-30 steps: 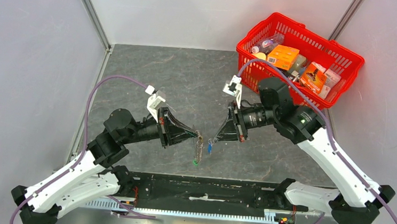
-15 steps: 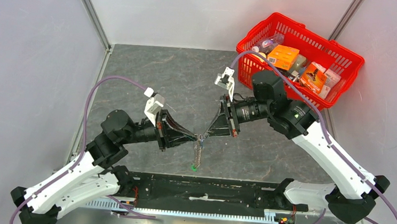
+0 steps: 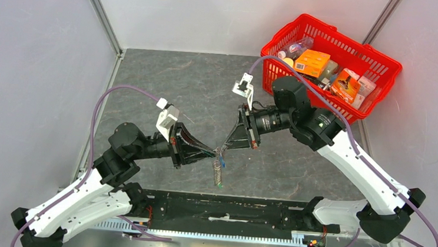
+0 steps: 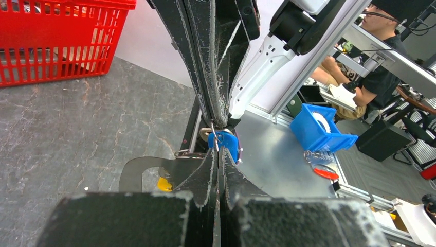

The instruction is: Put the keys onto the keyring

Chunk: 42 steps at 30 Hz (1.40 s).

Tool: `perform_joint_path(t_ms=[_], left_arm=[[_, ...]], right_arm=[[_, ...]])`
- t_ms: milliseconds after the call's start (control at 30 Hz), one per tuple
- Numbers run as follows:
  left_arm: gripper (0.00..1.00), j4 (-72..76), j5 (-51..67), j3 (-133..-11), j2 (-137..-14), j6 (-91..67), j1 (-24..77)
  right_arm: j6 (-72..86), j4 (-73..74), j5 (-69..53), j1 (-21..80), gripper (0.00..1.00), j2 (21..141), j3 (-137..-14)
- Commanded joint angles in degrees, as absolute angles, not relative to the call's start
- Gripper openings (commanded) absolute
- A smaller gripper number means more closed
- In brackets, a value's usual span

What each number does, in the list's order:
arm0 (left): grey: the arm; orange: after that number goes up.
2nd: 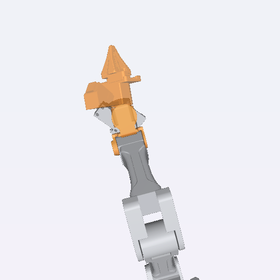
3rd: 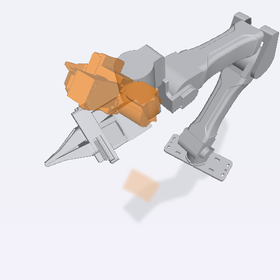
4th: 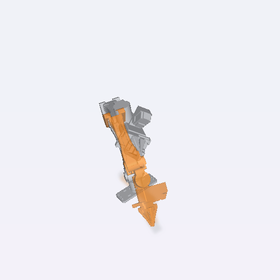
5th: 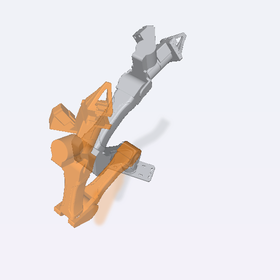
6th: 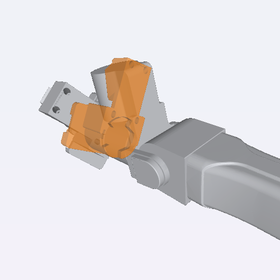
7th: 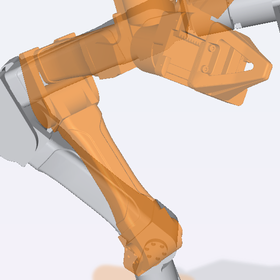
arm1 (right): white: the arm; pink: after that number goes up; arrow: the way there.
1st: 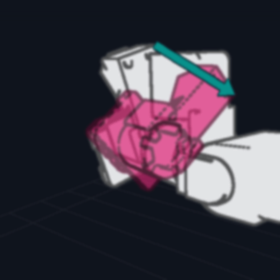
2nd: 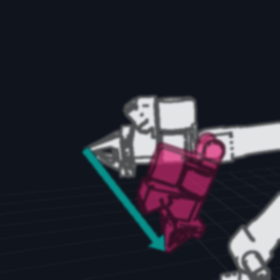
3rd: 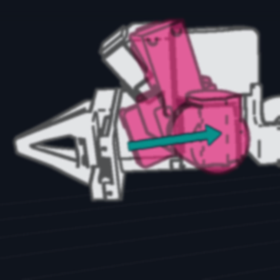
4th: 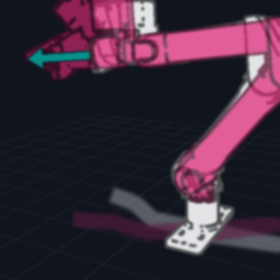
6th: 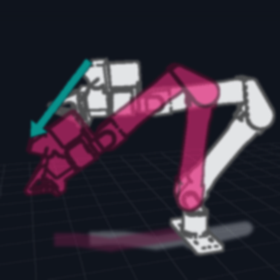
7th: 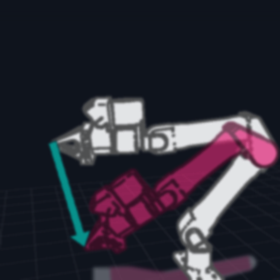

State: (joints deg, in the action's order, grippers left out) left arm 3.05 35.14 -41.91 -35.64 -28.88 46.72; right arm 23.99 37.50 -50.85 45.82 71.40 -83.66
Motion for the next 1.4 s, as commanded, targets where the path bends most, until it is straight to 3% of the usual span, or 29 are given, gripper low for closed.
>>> perform_joint_path(t_ms=[0, 1367], left_arm=[[0.02, 6.7, 37.1, -42.5, -34.9, -27.0, 46.8], [0.02, 16.7, 35.1, -39.7, -32.9, -30.9, 46.8]], right_arm=[[24.8, 35.3, -50.9, 46.3, 0.00, 71.4, -86.7], [33.2, 24.0, -51.3, 48.1, 0.00, 66.2, -76.2]])
